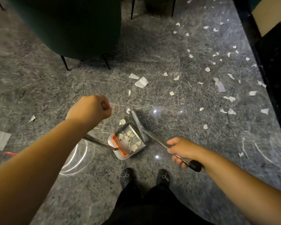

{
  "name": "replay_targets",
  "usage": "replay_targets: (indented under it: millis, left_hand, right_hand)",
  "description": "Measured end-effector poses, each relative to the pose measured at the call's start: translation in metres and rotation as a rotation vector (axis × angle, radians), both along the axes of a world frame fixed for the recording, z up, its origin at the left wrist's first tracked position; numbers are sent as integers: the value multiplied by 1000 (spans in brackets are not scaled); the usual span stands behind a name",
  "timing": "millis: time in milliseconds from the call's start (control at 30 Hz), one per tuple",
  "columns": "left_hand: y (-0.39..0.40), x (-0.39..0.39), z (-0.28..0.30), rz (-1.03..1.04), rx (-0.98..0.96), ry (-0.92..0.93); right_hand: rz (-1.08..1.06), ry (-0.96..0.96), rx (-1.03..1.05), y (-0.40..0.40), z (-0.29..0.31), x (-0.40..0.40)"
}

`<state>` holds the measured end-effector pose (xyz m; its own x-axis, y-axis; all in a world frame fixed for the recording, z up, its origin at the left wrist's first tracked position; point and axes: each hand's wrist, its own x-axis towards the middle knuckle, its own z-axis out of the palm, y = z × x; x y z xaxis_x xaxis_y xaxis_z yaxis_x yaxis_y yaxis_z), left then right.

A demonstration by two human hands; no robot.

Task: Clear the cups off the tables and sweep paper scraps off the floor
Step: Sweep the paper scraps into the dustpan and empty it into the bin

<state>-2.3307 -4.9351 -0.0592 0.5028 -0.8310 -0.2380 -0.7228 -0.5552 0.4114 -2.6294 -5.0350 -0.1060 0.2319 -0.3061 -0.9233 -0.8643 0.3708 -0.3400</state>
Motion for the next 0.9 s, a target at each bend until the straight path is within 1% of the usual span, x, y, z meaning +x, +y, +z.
replay_targets:
  millis: [233,400,567,767,900]
  left_hand:
    - [27,47,16,105,-40,-25]
    - [38,88,23,171,-39,-39]
    - [33,116,18,172,-28,-118]
    - [19,140,2,208,65,-148]
    - [15,152,-5,250,86,-160]
  right_hand:
    - [-76,-3,-57,-21,-11,31]
    - [-17,-24,-95,-50,-17,60]
    - [-1,3,-71,-93,-33,96]
    - [209,61,-83,-143,-47,142]
    - [422,76,-83,-152,-46,167]
